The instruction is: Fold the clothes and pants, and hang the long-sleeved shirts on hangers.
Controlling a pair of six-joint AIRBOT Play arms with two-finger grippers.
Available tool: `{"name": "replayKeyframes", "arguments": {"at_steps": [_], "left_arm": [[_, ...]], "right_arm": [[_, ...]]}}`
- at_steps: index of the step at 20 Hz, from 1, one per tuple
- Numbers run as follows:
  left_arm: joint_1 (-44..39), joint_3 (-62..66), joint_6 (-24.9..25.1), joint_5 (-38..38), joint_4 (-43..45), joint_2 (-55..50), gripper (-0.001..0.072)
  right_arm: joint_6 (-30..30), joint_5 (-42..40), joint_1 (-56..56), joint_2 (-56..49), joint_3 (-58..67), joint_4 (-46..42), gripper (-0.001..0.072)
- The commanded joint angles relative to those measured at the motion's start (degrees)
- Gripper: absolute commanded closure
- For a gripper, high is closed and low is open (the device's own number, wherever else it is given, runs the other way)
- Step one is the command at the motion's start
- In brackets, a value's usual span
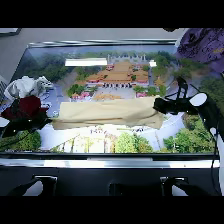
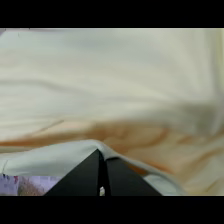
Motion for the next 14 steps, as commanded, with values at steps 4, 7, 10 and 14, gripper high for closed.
{"name": "replayKeyframes", "arguments": {"at_steps": [4, 7, 10, 14], "left_arm": [[-4.0, 11.3, 2.5, 2.1, 0.3, -13.6, 0.0692], [-5.3, 14.6, 2.6, 1.1, 0.5, -18.1, 0.0691], [-6.7, 16.5, 2.7, 1.2, 0.5, -20.9, 0.0692], [-7.1, 16.6, 2.6, 1.3, 0.5, -23.8, 0.0691]], "right_arm": [[4.5, -1.7, 0.8, -8.6, 11.4, -9.8, 0.0686], [4.4, 1.1, 0.8, -12.3, 16.6, -13.8, 0.0685], [4.4, 3.1, 0.8, -15.8, 19.1, -12.1, 0.0685], [4.4, 3.1, 0.8, -20.0, 19.2, -9.4, 0.0683]]}}
